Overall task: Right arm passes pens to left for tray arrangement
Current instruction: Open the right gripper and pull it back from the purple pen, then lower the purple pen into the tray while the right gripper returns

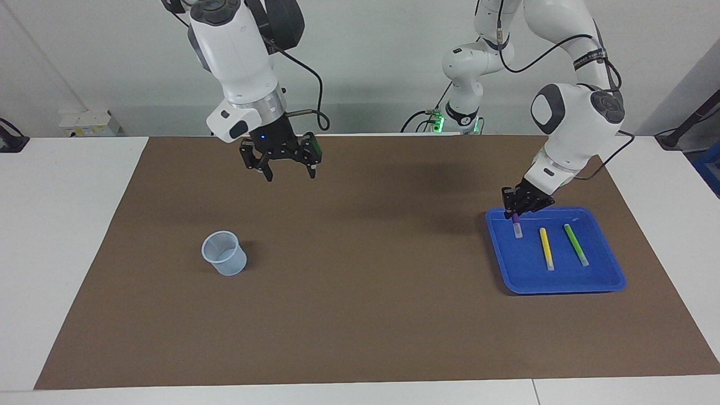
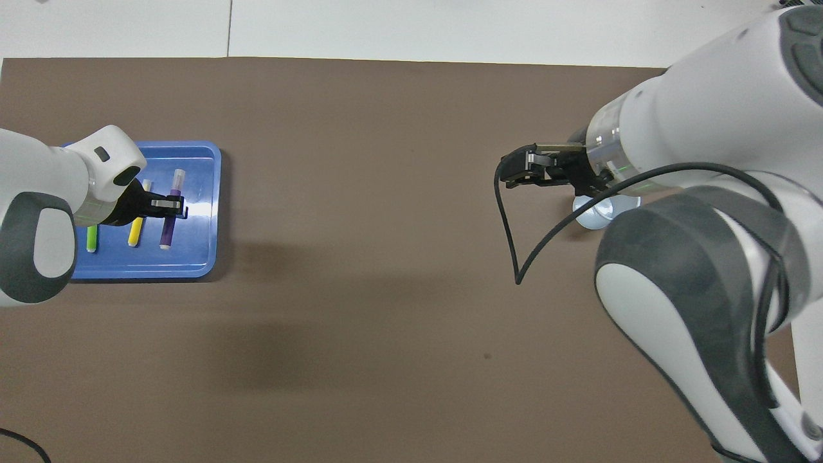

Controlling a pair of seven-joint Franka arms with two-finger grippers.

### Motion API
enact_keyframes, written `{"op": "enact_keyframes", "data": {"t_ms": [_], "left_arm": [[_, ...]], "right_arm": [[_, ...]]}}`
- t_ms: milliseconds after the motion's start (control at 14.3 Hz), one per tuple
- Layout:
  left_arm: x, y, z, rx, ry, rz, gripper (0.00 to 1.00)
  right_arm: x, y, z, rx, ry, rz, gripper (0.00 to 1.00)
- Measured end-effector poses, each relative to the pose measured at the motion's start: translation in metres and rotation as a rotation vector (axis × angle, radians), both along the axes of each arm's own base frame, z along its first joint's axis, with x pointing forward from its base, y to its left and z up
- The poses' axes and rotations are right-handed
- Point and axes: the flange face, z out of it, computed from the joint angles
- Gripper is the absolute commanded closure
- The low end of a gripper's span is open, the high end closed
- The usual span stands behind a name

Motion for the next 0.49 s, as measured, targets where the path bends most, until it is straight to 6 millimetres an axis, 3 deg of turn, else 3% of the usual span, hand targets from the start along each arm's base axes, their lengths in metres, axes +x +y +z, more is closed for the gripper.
{"op": "enact_keyframes", "data": {"t_ms": [279, 488], "left_arm": [[-0.003, 0.018, -0.036, 0.025, -0.048, -0.033, 1.00], [-0.010, 0.040, -0.089, 0.026, -0.056, -0.054, 1.00]], "right_arm": [[-0.003, -0.058, 0.009, -0.045, 0.046, 0.015, 0.00], [-0.006, -0.093, 0.005, -0.065, 0.110, 0.009, 0.00]]}}
